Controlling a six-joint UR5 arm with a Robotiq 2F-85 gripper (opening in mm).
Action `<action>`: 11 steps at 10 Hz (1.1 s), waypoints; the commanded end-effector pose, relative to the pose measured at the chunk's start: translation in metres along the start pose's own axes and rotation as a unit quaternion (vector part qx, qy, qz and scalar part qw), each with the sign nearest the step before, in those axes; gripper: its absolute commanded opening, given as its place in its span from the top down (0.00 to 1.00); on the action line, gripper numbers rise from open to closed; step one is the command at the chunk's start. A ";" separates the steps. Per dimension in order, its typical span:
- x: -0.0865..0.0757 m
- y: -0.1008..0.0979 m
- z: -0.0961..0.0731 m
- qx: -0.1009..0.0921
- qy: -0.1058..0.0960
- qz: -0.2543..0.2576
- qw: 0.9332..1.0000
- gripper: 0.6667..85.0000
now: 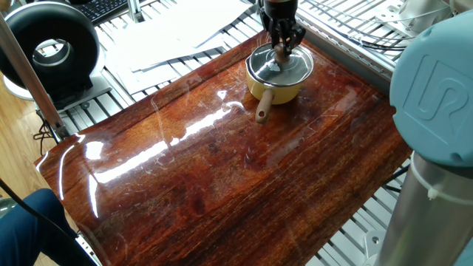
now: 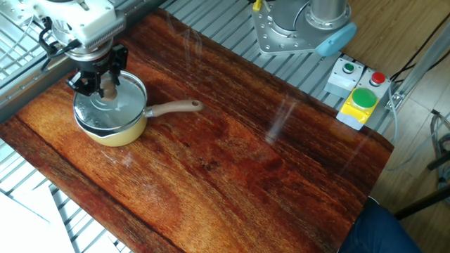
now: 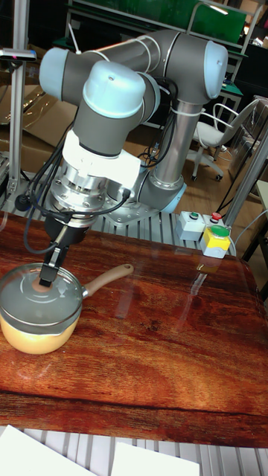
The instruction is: Cover the pot with the lid
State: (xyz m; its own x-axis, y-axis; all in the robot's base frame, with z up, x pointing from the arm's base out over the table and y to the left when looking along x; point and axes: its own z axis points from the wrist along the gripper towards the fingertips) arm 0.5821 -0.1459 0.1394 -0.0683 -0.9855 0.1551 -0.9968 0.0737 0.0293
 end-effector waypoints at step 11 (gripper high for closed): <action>0.000 -0.009 0.003 0.013 -0.011 -0.015 1.000 0.99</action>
State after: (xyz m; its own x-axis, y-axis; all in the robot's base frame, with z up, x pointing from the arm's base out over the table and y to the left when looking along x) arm 0.5891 -0.1470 0.1345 -0.0465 -0.9895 0.1366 -0.9987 0.0486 0.0123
